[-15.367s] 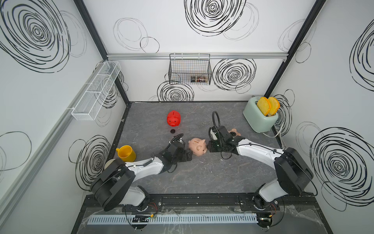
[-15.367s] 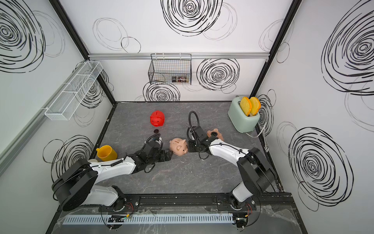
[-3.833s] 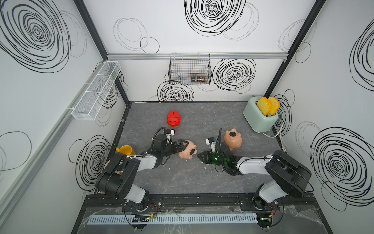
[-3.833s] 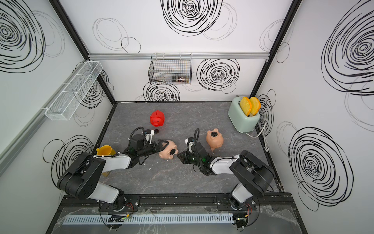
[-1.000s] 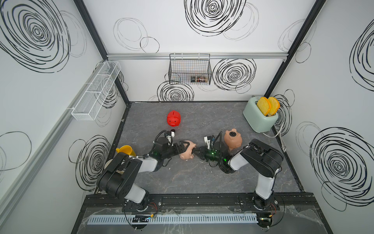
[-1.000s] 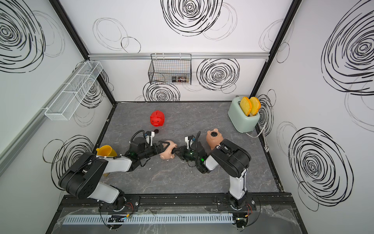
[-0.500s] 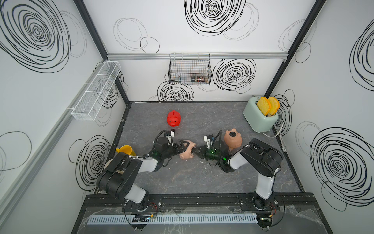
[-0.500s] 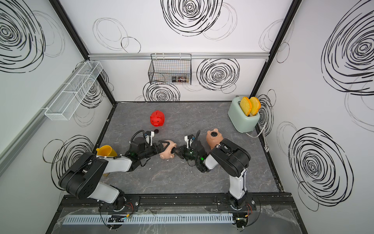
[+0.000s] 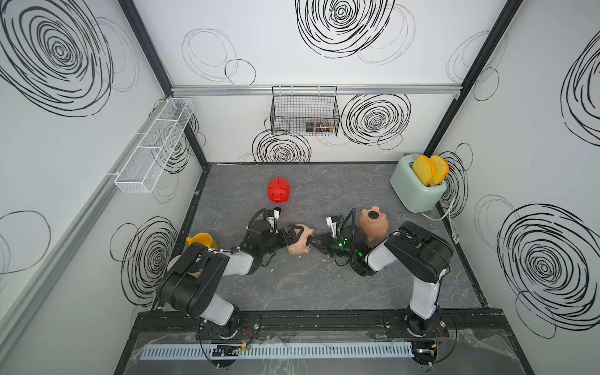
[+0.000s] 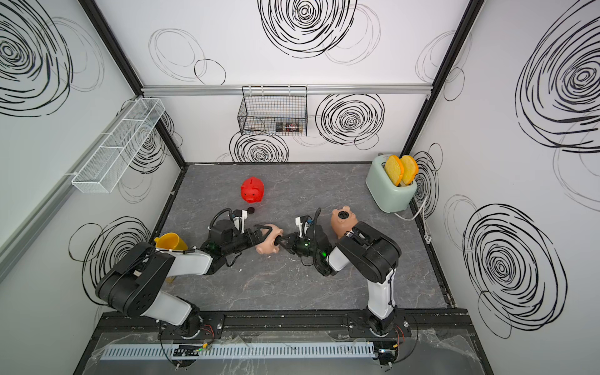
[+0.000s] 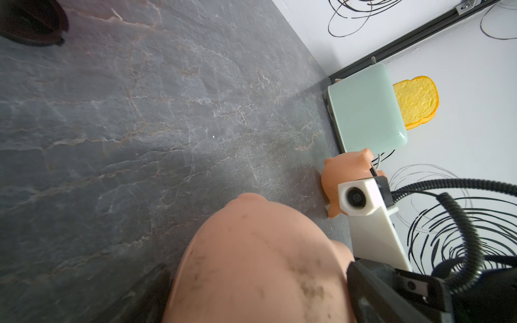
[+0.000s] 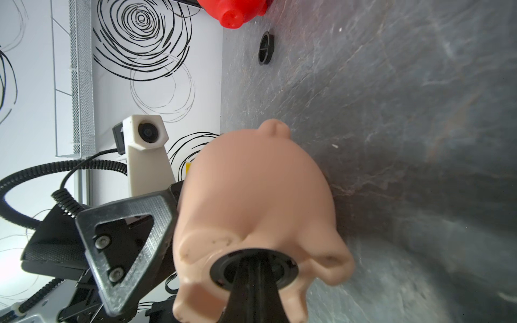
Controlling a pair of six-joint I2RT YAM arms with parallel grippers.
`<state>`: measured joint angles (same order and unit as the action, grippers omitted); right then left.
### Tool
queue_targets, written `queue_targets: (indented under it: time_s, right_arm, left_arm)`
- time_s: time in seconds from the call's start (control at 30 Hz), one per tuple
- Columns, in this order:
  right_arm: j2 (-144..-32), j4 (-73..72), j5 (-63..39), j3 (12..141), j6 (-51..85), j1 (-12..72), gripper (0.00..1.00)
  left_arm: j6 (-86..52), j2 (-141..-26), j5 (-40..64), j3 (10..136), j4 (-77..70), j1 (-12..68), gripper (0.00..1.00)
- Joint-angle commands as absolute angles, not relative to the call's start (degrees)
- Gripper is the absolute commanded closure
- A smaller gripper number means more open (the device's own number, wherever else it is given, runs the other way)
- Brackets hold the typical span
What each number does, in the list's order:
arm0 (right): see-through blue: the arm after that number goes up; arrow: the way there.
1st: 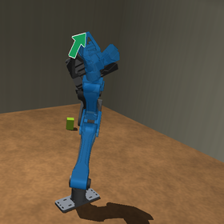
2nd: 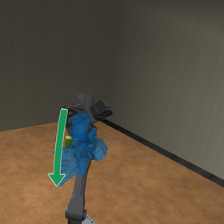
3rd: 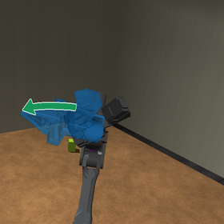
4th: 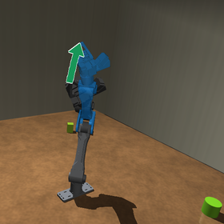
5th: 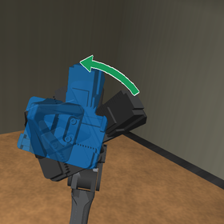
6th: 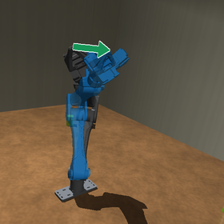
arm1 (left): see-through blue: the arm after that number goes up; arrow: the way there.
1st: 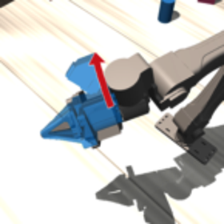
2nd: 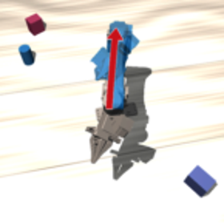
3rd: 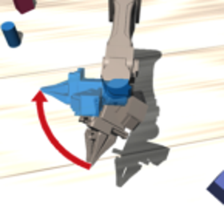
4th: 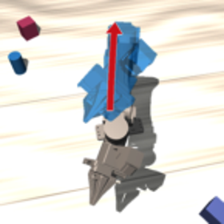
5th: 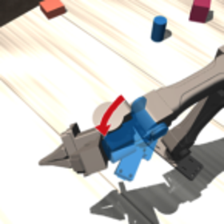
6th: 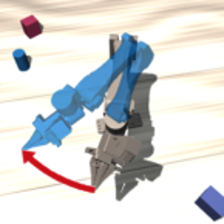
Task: Open piggy banks
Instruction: Open the lid on the piggy bank.
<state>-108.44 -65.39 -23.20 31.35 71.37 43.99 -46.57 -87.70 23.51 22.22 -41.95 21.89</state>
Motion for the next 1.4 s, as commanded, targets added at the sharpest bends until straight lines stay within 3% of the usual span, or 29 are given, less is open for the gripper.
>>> queue_targets:
  time_s: [0.0,0.27,0.8,0.93,1.37]
  right_arm:
    - [-110.13,-61.16,-22.24,35.04,67.02,45.16,1.00]
    - [-107.73,-57.55,-15.70,35.24,57.84,48.12,1.00]
    - [-108.86,-56.34,-16.20,37.47,37.59,48.77,1.00]
    - [-108.54,-62.82,-15.56,34.46,32.90,48.89,1.00]
    - [-108.43,-57.24,-14.29,36.25,20.98,48.91,1.00]
  left_arm:
    - [-45.01,-89.34,25.50,21.31,-32.26,24.26,0.00]
    - [-44.92,-91.14,26.11,21.97,-33.00,24.29,0.00]
    - [-44.21,-91.56,26.63,21.53,-33.14,24.08,0.00]
    - [-44.86,-91.92,26.78,20.85,-35.20,24.00,0.00]
    - [-44.02,-93.99,28.45,22.14,-35.24,23.55,0.00]
